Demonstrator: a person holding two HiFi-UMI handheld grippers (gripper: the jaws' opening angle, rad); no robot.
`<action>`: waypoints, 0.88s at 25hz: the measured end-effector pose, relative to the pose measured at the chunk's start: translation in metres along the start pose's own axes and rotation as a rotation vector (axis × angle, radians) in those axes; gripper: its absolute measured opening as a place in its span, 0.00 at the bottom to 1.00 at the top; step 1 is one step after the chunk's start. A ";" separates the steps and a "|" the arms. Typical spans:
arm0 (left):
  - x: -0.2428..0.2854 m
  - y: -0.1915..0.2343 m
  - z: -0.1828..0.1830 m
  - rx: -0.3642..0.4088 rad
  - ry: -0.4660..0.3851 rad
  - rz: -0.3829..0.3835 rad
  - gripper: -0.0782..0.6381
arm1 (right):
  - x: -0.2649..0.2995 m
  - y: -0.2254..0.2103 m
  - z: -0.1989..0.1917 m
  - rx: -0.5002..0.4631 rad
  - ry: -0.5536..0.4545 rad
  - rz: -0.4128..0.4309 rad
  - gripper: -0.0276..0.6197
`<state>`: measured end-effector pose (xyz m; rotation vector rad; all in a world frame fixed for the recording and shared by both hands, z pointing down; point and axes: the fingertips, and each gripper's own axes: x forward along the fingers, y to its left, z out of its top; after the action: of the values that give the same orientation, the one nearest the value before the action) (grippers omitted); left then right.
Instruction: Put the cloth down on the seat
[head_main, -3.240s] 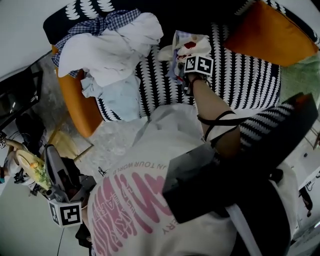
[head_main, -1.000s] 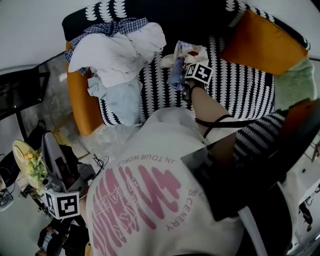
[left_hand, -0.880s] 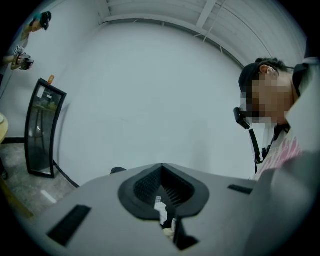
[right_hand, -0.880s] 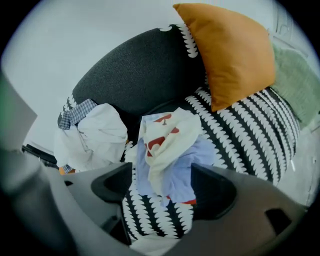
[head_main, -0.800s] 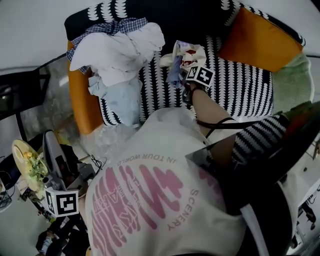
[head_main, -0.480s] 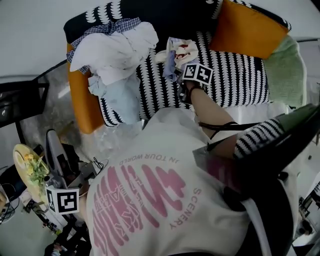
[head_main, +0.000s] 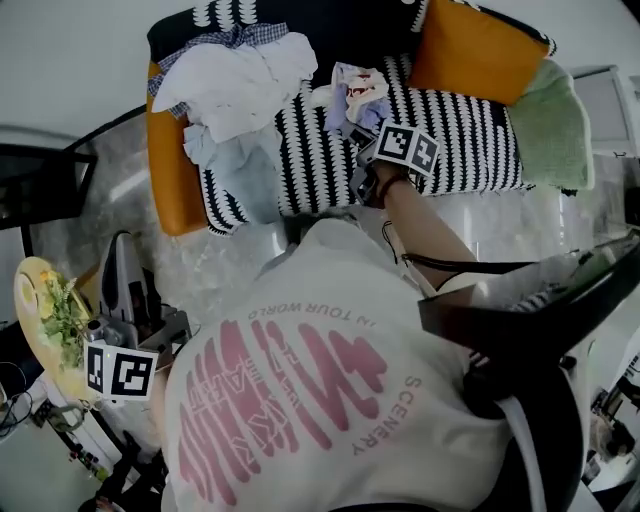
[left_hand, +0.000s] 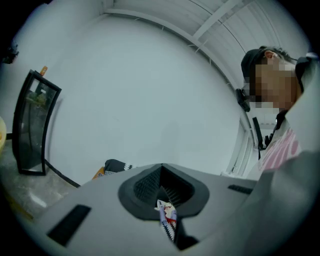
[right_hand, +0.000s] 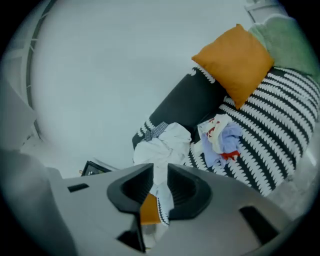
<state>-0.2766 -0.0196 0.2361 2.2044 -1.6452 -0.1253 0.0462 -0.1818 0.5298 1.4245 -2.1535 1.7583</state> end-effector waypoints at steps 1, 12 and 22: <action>-0.003 -0.002 -0.003 0.014 0.015 -0.021 0.12 | -0.011 0.010 -0.002 -0.005 -0.016 0.030 0.19; -0.024 -0.015 -0.028 -0.019 0.065 -0.235 0.12 | -0.138 0.097 -0.037 0.053 -0.273 0.317 0.06; -0.024 -0.029 -0.057 -0.007 0.136 -0.379 0.12 | -0.186 0.148 -0.070 0.033 -0.390 0.439 0.06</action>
<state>-0.2413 0.0240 0.2746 2.4370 -1.1414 -0.0809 0.0250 -0.0192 0.3447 1.4943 -2.8361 1.7530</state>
